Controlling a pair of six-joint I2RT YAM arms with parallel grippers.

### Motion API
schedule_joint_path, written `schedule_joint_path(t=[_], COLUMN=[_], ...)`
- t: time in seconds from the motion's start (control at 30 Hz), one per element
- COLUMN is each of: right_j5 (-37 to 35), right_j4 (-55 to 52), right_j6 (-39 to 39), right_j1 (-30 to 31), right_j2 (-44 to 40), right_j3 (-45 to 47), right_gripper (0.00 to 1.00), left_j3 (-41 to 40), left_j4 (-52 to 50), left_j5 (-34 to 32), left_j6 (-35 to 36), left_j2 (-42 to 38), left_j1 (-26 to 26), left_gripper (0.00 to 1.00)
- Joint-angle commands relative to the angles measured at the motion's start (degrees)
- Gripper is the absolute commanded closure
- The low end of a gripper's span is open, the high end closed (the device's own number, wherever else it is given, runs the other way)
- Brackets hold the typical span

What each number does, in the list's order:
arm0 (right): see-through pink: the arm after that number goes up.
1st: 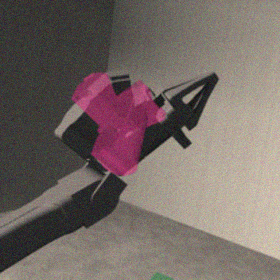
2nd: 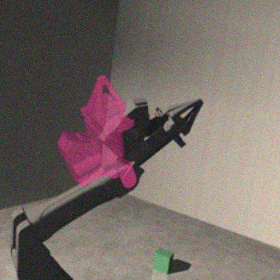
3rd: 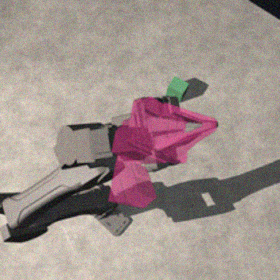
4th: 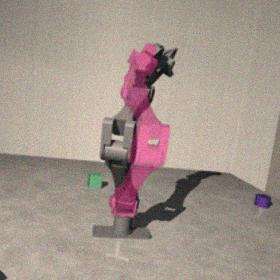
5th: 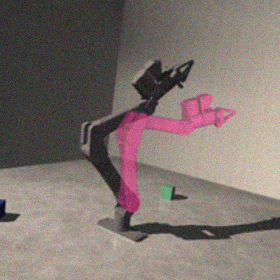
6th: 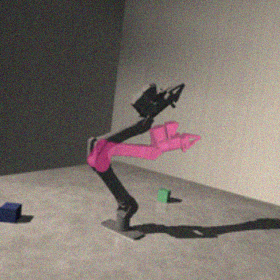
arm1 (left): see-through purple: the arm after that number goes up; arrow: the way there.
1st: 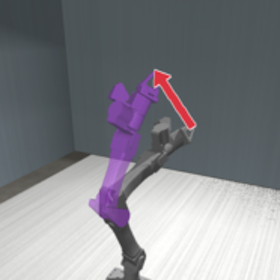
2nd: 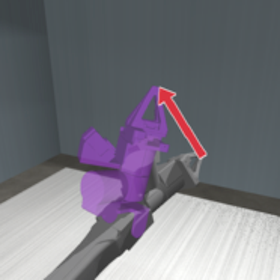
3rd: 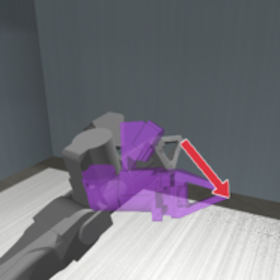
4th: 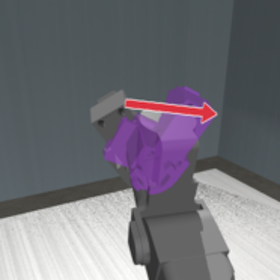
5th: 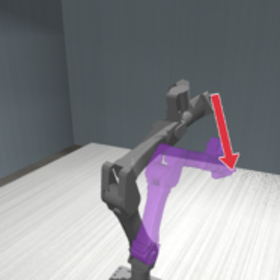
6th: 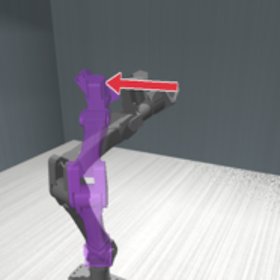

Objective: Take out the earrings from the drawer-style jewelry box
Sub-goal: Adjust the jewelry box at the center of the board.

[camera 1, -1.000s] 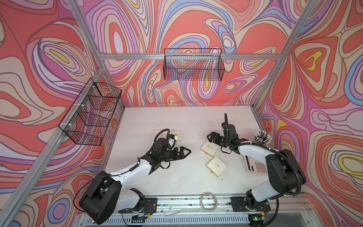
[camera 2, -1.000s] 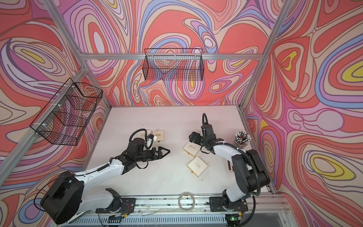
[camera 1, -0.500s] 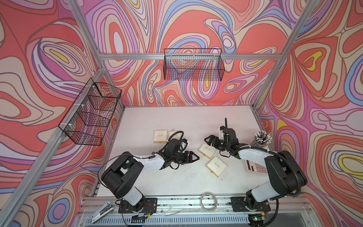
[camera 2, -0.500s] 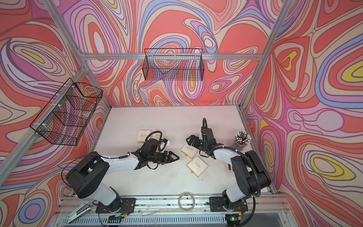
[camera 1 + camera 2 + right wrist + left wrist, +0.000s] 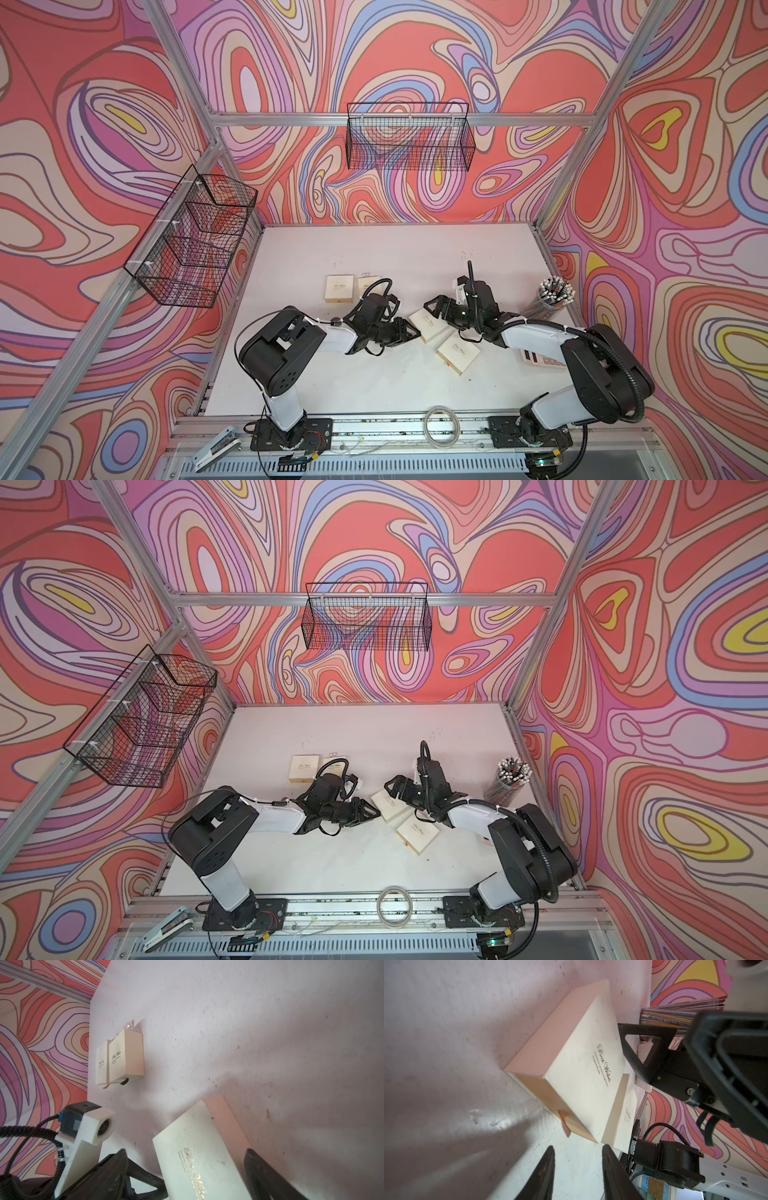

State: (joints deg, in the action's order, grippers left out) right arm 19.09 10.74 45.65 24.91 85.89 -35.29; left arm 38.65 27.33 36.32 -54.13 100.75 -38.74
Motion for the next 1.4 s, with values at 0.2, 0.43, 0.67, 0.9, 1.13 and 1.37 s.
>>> schedule_joint_path(t=[0.2,0.43,0.67,0.9,1.13,1.37], right_j5=[0.2,0.0,-2.7,-4.4,-5.0,-7.4], right_j4=[0.8,-0.6,-4.2,-2.8,2.6,2.7], right_j6=[1.1,0.6,-2.5,-4.4,-2.7,-2.3], right_j1=[0.5,0.6,2.7,7.6,11.2,11.5], right_j2=[-0.5,-1.8,-5.8,-8.9,-3.9,-0.9], right_j3=[0.6,0.4,-0.3,-0.3,0.5,0.8], right_gripper=[0.1,0.1,0.1,0.09,0.1,0.1], left_j3=[1.8,2.5,3.6,3.6,2.6,2.0], left_j4=[3.5,3.5,1.4,2.5,3.7,-0.4], left_j5=[-0.5,-1.4,-2.1,-1.0,-0.6,-2.4], left_j6=[-1.8,-1.2,0.3,-0.1,-0.9,0.9], left_j2=[3.1,3.9,4.1,4.4,4.4,2.3], left_j1=[-0.2,-0.2,-0.2,-0.2,-0.2,-0.5], left_gripper=[0.74,0.8,0.92,1.0,1.0,1.0])
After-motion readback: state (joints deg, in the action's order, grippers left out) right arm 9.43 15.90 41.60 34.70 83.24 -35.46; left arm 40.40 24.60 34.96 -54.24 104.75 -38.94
